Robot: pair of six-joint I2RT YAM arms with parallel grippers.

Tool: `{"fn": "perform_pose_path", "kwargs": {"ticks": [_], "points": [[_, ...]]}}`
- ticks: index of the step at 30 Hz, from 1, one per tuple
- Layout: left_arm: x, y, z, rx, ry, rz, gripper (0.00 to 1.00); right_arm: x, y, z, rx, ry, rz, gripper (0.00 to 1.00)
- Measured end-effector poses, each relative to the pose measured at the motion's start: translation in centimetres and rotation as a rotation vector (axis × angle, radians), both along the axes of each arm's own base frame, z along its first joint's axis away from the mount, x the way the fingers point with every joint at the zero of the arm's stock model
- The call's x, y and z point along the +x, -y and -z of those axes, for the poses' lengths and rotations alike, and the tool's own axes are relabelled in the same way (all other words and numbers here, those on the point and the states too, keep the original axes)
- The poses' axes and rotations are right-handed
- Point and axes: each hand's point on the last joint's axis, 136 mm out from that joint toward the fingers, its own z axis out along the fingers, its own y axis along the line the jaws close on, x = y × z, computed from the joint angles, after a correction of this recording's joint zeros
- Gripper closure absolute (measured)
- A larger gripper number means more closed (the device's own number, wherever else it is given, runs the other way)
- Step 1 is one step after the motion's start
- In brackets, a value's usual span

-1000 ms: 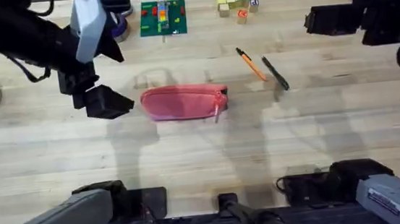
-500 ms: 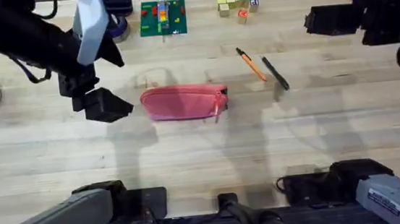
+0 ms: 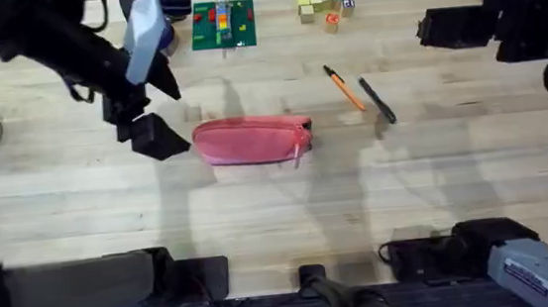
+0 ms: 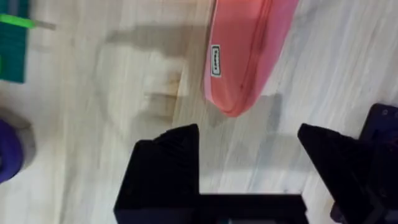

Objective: Unzip the bag, pick up the pens from the table one at a time and place them inside, then zip the bag closed.

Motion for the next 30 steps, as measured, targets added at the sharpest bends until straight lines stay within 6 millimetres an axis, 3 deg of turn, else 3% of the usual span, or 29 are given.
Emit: {"fn": "perform_pose_path", "kwargs": {"ticks": [11, 24, 30], "points": [[1.0, 1.3, 4.0, -0.105, -0.133, 0.062, 0.006, 0.0, 0.0, 0.0, 0.000, 0.000, 0.000, 0.005], [1.9, 2.9, 5.5, -0.231, -0.152, 0.102, 0.005, 0.0, 0.0, 0.0, 0.000, 0.000, 0.000, 0.004], [1.7, 3.0, 5.3, -0.239, -0.160, 0.106, 0.354, 0.0, 0.0, 0.0, 0.000, 0.000, 0.000, 0.005]]}}
